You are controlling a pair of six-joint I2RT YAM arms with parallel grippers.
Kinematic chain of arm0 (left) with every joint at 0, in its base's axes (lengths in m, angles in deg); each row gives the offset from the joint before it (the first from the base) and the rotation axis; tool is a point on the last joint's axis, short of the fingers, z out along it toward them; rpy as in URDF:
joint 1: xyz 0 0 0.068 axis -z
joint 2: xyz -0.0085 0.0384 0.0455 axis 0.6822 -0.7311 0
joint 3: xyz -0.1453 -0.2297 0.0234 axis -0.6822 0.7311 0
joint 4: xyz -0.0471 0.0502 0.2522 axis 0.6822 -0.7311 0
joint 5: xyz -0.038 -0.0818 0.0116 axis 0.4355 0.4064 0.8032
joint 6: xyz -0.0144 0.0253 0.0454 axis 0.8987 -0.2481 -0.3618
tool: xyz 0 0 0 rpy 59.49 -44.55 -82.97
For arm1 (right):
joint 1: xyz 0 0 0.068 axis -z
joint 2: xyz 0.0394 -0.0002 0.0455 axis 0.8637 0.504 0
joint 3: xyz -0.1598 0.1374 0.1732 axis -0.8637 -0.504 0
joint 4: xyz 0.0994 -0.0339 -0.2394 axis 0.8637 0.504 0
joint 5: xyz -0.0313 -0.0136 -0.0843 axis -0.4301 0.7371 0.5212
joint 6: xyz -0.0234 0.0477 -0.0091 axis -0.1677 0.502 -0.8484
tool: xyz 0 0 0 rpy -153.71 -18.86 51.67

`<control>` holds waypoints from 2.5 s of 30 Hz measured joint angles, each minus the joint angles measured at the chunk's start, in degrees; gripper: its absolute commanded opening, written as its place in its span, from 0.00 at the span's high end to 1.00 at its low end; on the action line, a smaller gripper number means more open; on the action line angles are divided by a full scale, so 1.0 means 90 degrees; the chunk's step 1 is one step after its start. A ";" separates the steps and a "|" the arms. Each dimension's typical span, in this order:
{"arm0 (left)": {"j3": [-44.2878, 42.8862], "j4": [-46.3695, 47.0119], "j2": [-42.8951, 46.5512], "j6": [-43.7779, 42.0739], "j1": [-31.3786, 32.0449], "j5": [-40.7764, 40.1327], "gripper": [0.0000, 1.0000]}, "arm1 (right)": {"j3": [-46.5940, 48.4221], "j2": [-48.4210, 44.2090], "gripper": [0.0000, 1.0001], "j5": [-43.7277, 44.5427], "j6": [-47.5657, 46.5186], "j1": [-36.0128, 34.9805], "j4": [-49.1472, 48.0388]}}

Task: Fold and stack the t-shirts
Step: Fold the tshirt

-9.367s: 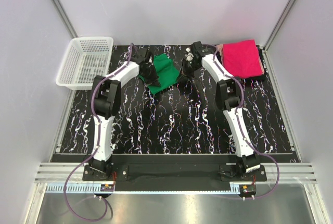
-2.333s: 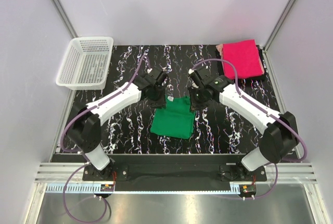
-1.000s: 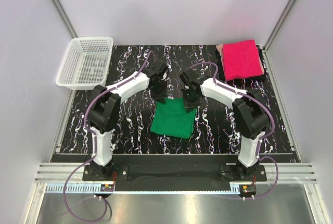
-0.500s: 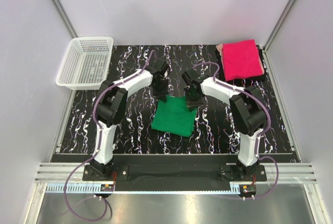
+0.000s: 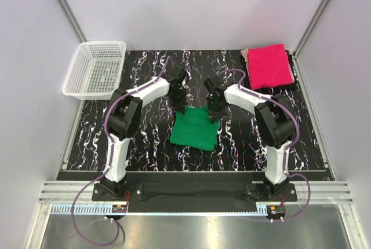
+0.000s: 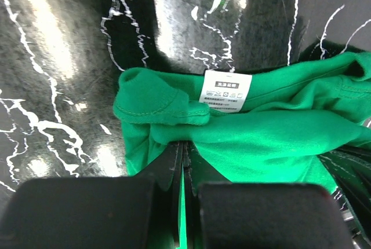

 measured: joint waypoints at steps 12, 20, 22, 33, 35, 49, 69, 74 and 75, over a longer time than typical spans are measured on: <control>0.0185 -0.0022 0.0141 0.0155 -0.0107 -0.0100 1.00 | 0.0146 -0.0024 0.98 0.0104 -0.0002 0.0226 0.0148; 0.0758 -0.0192 0.0699 0.0158 -0.0177 -0.0352 1.00 | 0.0384 -0.0495 0.98 0.0661 -0.0185 0.0418 0.0515; 0.0918 -0.0228 0.0838 0.0155 -0.0180 -0.0406 1.00 | 0.0483 -0.0559 0.99 0.0760 -0.0231 0.0520 0.0542; 0.1299 -0.0546 0.2067 0.0231 -0.0223 -0.0389 1.00 | 0.0639 -0.1358 1.00 0.0476 -0.0134 0.0641 0.0889; 0.1299 -0.0534 0.2225 0.0277 -0.0221 -0.0340 0.96 | 0.0610 -0.1525 1.00 0.0350 -0.0053 0.0641 0.0862; 0.1576 -0.0250 0.2045 0.0311 -0.0015 -0.0056 0.64 | -0.0160 -0.1479 0.96 -0.0546 0.0391 0.0381 0.0580; 0.2744 0.0240 0.2220 0.0631 0.0733 0.0172 0.67 | -0.2093 -0.2188 0.99 -0.0826 0.1124 -0.0272 0.0073; 0.3055 0.0248 0.2344 0.0631 0.0738 0.0158 0.67 | -0.2232 -0.2159 0.99 -0.0826 0.1122 -0.0272 0.0066; 0.3116 0.0253 0.2387 0.0631 0.0738 0.0158 0.67 | -0.2239 -0.2152 0.99 -0.0826 0.1120 -0.0272 0.0070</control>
